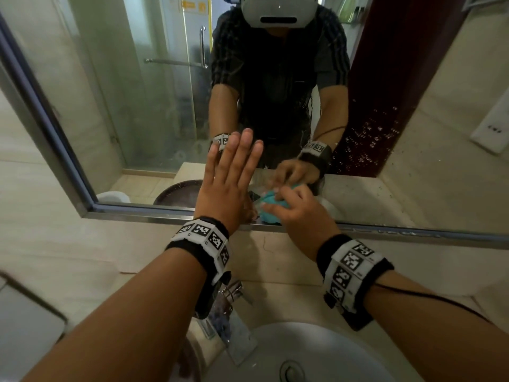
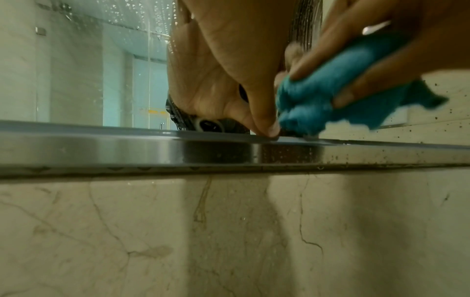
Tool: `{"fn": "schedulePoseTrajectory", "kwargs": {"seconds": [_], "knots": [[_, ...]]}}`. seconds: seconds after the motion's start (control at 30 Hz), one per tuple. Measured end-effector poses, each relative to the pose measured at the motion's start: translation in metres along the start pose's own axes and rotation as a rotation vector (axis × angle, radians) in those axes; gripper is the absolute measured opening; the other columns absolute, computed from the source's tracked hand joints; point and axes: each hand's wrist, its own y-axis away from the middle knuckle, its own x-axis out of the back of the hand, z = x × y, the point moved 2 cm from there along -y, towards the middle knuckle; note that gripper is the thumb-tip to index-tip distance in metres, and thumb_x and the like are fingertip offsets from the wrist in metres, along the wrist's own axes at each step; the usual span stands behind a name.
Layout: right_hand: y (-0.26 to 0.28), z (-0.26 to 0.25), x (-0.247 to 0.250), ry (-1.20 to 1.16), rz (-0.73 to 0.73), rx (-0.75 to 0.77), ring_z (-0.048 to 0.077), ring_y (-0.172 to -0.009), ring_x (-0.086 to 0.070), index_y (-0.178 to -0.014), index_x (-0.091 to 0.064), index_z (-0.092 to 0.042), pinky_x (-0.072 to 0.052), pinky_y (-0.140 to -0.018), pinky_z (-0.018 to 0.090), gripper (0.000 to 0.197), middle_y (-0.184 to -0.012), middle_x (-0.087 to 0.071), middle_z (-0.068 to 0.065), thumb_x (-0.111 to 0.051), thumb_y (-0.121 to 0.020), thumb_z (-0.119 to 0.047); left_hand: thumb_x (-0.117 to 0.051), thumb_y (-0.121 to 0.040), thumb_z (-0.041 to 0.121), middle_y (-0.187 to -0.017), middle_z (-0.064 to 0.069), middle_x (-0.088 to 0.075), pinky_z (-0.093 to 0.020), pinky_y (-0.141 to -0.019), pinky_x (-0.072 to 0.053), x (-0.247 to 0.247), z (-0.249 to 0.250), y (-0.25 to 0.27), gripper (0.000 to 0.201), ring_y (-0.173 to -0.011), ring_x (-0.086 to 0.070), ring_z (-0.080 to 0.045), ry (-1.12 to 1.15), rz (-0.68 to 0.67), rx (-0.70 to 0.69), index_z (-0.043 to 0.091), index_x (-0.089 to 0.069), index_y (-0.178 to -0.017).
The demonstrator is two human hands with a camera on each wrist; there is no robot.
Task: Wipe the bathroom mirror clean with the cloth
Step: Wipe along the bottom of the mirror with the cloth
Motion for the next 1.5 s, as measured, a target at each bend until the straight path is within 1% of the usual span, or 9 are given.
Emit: {"fn": "schedulePoseTrajectory", "kwargs": {"seconds": [0.17,0.23,0.33,0.43,0.7,0.8,0.93,1.17,1.5], "knots": [[-0.047,0.02,0.064,-0.133,0.411,-0.195,0.034,-0.094,-0.054,-0.118,-0.062,-0.009,-0.045,-0.08,0.031,0.045,-0.11,-0.059,0.016,-0.072,-0.074,-0.006,-0.071,-0.058,0.061,-0.15,-0.009,0.032,-0.044,-0.115,0.014,-0.002,-0.001,-0.001,0.136,-0.141,0.024,-0.026,0.007,-0.003,-0.001,0.011,0.017,-0.147],[-0.054,0.017,0.062,-0.187,0.503,-0.277,0.025,-0.103,-0.051,-0.116,-0.063,-0.01,-0.043,-0.086,0.024,0.037,-0.113,-0.056,0.016,-0.068,-0.079,-0.01,-0.071,-0.052,0.067,-0.151,-0.009,0.032,-0.044,-0.115,0.014,-0.003,-0.002,0.0,0.142,-0.141,0.024,-0.026,-0.002,-0.011,-0.01,0.01,0.018,-0.147],[-0.029,-0.005,0.018,-0.172,0.257,-0.146,0.013,-0.099,-0.051,-0.112,-0.066,-0.013,-0.048,-0.08,0.021,0.028,-0.116,-0.057,0.016,-0.064,-0.084,-0.018,-0.069,-0.056,0.069,-0.151,-0.009,0.03,-0.044,-0.116,0.01,-0.006,-0.003,0.002,0.138,-0.142,0.021,-0.026,0.003,-0.004,-0.019,0.01,0.015,-0.148],[0.01,-0.009,-0.012,-0.051,-0.021,-0.062,0.024,-0.074,-0.057,-0.1,-0.071,-0.018,-0.052,-0.057,0.03,0.048,-0.101,-0.062,0.01,-0.088,-0.056,-0.017,-0.068,-0.055,0.073,-0.152,-0.01,0.029,-0.044,-0.116,0.01,-0.005,-0.005,0.002,0.138,-0.142,0.02,-0.026,-0.005,-0.007,-0.031,0.01,0.013,-0.148],[-0.052,0.004,0.046,-0.182,0.456,-0.23,0.027,-0.101,-0.04,-0.118,-0.063,-0.011,-0.042,-0.084,0.03,0.036,-0.115,-0.049,0.013,-0.052,-0.085,-0.021,-0.064,-0.052,0.077,-0.151,-0.01,0.03,-0.042,-0.116,0.011,-0.006,-0.007,0.004,0.143,-0.141,0.022,-0.026,-0.019,0.004,-0.045,0.009,0.019,-0.147],[-0.034,-0.008,0.019,-0.119,0.326,-0.119,0.028,-0.096,-0.044,-0.122,-0.061,-0.013,-0.048,-0.079,0.032,0.034,-0.116,-0.05,0.014,-0.053,-0.089,-0.02,-0.061,-0.059,0.078,-0.153,-0.01,0.027,-0.043,-0.117,0.006,-0.011,-0.009,0.01,0.136,-0.143,0.017,-0.027,-0.011,0.007,-0.043,0.009,0.016,-0.147],[-0.002,-0.006,-0.006,-0.003,0.015,0.006,0.029,-0.078,-0.057,-0.109,-0.068,-0.016,-0.054,-0.06,0.034,0.046,-0.108,-0.062,0.016,-0.083,-0.065,-0.017,-0.064,-0.06,0.076,-0.154,-0.01,0.024,-0.044,-0.118,0.001,-0.014,-0.009,0.012,0.133,-0.144,0.012,-0.027,0.019,0.015,-0.033,0.01,0.011,-0.149],[-0.047,0.012,0.053,-0.141,0.398,-0.183,0.032,-0.099,-0.049,-0.117,-0.065,-0.01,-0.05,-0.083,0.038,0.036,-0.11,-0.057,0.018,-0.061,-0.082,-0.015,-0.066,-0.055,0.077,-0.154,-0.008,0.025,-0.043,-0.117,0.001,-0.013,-0.011,0.012,0.139,-0.143,0.013,-0.026,0.032,0.02,-0.051,0.011,0.011,-0.149],[-0.049,-0.01,0.031,-0.196,0.34,-0.224,0.02,-0.098,-0.033,-0.123,-0.061,-0.012,-0.053,-0.076,0.037,0.041,-0.112,-0.057,0.017,-0.051,-0.086,-0.023,-0.069,-0.063,0.065,-0.154,-0.007,0.023,-0.041,-0.118,-0.002,-0.01,-0.013,0.015,0.13,-0.144,0.007,-0.025,0.024,0.044,-0.081,0.009,0.012,-0.148]]}}
